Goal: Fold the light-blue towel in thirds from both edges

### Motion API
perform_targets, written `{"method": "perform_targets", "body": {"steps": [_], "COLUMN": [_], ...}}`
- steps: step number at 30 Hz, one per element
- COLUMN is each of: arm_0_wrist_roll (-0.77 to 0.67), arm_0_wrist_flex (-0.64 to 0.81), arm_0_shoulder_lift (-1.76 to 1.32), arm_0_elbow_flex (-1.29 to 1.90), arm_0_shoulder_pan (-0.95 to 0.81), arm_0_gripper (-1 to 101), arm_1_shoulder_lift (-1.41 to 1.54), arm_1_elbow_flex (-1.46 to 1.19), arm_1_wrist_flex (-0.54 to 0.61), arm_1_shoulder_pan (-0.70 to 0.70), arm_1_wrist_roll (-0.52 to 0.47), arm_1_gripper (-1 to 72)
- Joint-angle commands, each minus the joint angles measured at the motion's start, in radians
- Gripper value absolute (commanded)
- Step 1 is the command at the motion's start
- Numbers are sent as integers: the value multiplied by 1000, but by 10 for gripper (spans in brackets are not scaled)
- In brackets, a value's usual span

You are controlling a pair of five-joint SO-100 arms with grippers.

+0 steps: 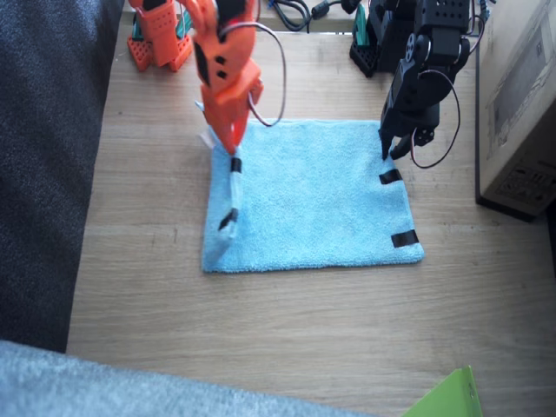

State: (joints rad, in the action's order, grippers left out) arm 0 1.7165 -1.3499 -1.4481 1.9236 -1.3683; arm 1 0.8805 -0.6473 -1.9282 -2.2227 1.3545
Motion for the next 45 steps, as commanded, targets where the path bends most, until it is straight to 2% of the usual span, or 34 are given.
{"method": "perform_targets", "body": {"steps": [1, 19, 21, 24, 30, 34, 40, 45], "arm_0_wrist_roll": [8, -5, -8, -11, -15, -15, -14, 6], "arm_0_wrist_flex": [2, 5, 5, 5, 5, 5, -11, -91], "arm_0_shoulder_lift": [-34, -40, -40, -41, -44, -46, -71, -133], "arm_0_elbow_flex": [6, 12, 12, 12, 17, 17, 0, -69], "arm_0_shoulder_pan": [-6, -8, -8, -6, -3, 5, 31, 54], "arm_0_gripper": [-1, -1, -1, -1, -1, -1, -2, -2], "arm_1_shoulder_lift": [-17, -233, -250, -261, -196, -97, 43, 117], "arm_1_elbow_flex": [89, 371, 380, 399, 417, 365, 158, 60], "arm_1_wrist_flex": [-15, -15, -15, -15, -17, -17, -17, -15], "arm_1_shoulder_pan": [-46, -184, -201, -224, -229, -161, 75, 230], "arm_1_wrist_roll": [9, 0, -3, -8, -18, -14, -26, -67], "arm_1_gripper": [0, 0, 40, 162, 214, 207, 171, 167]}}
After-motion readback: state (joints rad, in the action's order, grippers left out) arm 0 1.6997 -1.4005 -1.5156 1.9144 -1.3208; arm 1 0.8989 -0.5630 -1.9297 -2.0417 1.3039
